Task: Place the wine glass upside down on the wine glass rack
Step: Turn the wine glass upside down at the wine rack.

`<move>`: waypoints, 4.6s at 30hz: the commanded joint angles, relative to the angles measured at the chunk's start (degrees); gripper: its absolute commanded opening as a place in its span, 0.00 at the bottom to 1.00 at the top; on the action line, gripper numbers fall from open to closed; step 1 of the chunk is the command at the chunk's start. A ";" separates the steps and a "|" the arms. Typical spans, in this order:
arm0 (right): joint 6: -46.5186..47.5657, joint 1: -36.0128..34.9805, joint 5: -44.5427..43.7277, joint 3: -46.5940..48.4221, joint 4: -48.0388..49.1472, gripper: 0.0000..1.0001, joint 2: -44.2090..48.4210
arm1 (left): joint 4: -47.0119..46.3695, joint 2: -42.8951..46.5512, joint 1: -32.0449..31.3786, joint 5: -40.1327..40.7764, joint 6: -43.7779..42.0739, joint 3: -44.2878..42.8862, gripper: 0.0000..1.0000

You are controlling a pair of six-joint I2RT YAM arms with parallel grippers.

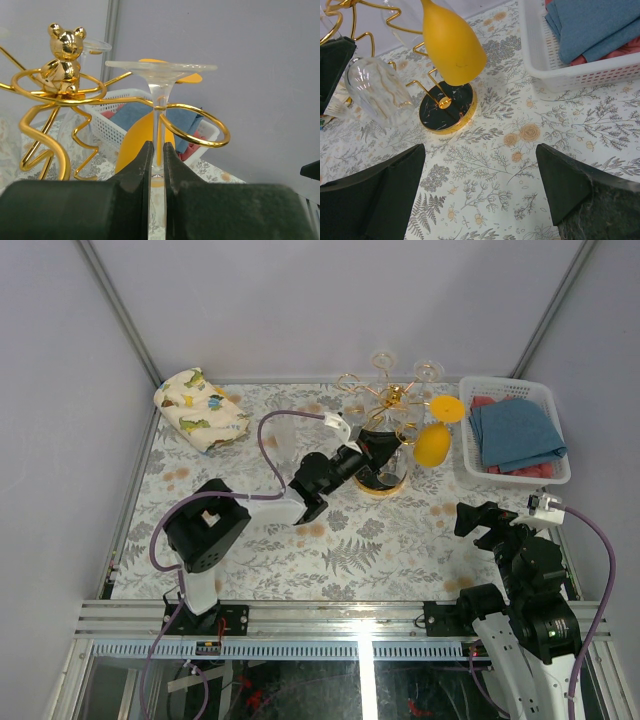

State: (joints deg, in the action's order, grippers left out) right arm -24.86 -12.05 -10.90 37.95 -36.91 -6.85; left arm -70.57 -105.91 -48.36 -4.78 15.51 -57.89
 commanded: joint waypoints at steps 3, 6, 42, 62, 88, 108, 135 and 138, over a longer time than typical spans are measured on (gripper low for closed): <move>0.60 -0.22 0.46 0.00 2.75 0.99 0.35 | -0.80 -0.59 -0.92 0.37 -3.22 -3.74 0.00; 0.60 -0.26 0.47 -0.07 2.86 0.99 0.39 | -1.42 0.02 -1.11 -0.19 -3.79 -2.87 0.00; 1.02 -0.25 0.44 -0.20 3.28 0.99 -0.45 | 2.53 10.99 -1.22 -3.27 -6.20 8.80 0.30; -4.01 -0.25 9.76 7.07 2.47 0.99 -13.69 | 53.25 45.39 -0.52 18.56 0.75 19.44 0.63; -9.33 -0.26 23.40 -4.45 16.77 0.99 -21.05 | 99.75 44.10 -0.34 30.67 12.24 3.40 1.00; -14.81 -1.26 26.03 -8.78 20.35 1.00 -22.07 | 104.11 51.23 21.27 24.43 10.26 1.38 1.00; -16.90 -50.44 -15.66 -11.40 26.85 0.99 -34.22 | 88.01 38.59 22.56 16.26 4.32 -5.61 1.00; -16.86 -50.52 -16.08 -11.92 25.93 1.00 -33.69 | 88.19 33.86 17.61 20.91 3.68 -8.85 1.00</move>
State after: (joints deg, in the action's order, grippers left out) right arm -41.01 -62.02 -23.33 26.50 -13.26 -41.78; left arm 21.58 -67.83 -25.23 11.53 21.04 -61.73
